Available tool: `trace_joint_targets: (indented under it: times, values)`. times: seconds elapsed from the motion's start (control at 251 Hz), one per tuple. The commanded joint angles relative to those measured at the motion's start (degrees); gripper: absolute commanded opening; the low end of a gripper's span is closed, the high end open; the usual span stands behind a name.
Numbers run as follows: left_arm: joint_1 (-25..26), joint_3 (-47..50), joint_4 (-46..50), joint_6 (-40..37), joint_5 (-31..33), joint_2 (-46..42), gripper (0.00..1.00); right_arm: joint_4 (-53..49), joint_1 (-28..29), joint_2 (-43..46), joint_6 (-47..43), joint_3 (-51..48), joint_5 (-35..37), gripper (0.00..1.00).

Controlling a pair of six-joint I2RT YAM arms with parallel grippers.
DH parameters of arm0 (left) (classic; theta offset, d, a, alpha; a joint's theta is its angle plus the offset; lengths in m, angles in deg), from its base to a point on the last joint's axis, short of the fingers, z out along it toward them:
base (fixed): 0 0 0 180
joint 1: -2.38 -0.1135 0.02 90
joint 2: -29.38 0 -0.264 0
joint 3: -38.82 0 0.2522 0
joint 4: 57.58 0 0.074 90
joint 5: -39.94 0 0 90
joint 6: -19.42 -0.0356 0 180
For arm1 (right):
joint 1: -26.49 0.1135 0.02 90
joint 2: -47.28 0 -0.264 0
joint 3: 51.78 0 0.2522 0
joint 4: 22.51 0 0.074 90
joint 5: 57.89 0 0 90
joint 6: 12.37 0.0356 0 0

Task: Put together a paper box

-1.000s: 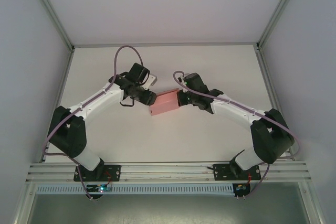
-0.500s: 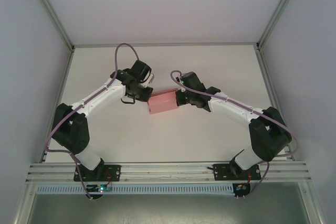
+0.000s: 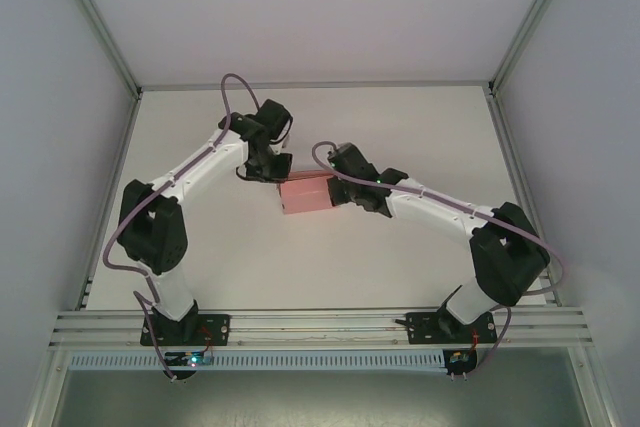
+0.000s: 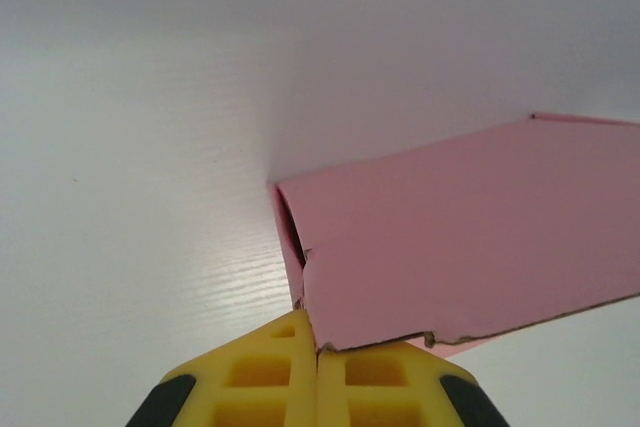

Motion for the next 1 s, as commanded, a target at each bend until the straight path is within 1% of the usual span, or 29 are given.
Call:
trace_joint_targets:
  times: [0.0, 0.112, 0.208, 0.323, 0.375, 0.435, 0.487, 0.563, 0.619, 0.754, 0.83, 0.89, 0.998]
  values:
    - [0.40, -0.67, 3.28, 5.62, -7.66, 1.40, 0.00, -3.12, 2.05, -2.45, 2.97, -2.88, -2.39, 0.00]
    - [0.42, 1.61, 2.04, 8.47, -3.41, 1.31, 0.00, -1.14, 2.16, -2.15, 3.90, -4.05, -3.08, 0.00]
    - [0.33, 5.09, -2.36, 10.05, -4.76, 0.31, 0.00, -0.98, 2.19, -2.09, 3.91, -4.13, -3.53, 0.00]
    - [0.39, 9.58, -5.59, 12.22, -2.39, -1.09, 0.00, -0.11, 2.15, -1.83, 4.08, -4.59, -3.40, 0.00]
    - [0.37, 11.95, -7.72, 13.01, -2.89, -1.58, 0.00, 0.14, 2.23, -1.79, 4.32, -4.66, -3.42, 0.00]
    - [0.67, 14.99, -11.11, 13.35, -3.72, -2.26, 0.00, 2.18, 2.32, -1.39, 4.48, -5.71, -3.59, 0.00]
    - [1.31, 18.47, -15.66, 13.61, -2.70, -3.22, 0.00, 5.20, 2.33, -0.85, 4.39, -7.25, -3.93, 0.00]
    - [2.22, 23.13, -22.29, 13.30, -1.09, -4.02, 0.00, 9.86, 2.28, -0.14, 3.56, -9.71, -5.09, 0.00]
    - [2.83, 25.19, -25.27, 10.87, -1.31, -4.38, 0.00, 14.12, 2.41, 0.47, 2.42, -12.15, -6.05, 0.00]
    - [6.47, 32.16, -32.50, 6.32, 3.81, -6.51, 0.00, 22.42, 2.41, 1.33, -0.25, -17.63, -5.99, 0.00]
    - [7.89, 37.51, -38.00, 5.59, 6.03, -7.84, 0.00, 24.01, 2.49, 2.43, -1.45, -19.25, -6.32, 0.00]
    - [8.09, 41.19, -42.29, 5.70, 4.79, -8.42, 0.00, 25.64, 2.50, 3.78, -1.74, -20.57, -6.70, 0.00]
    - [9.01, 45.49, -47.52, 5.85, 4.75, -9.53, 0.00, 28.95, 2.84, 6.26, -1.24, -23.24, -7.63, 0.00]
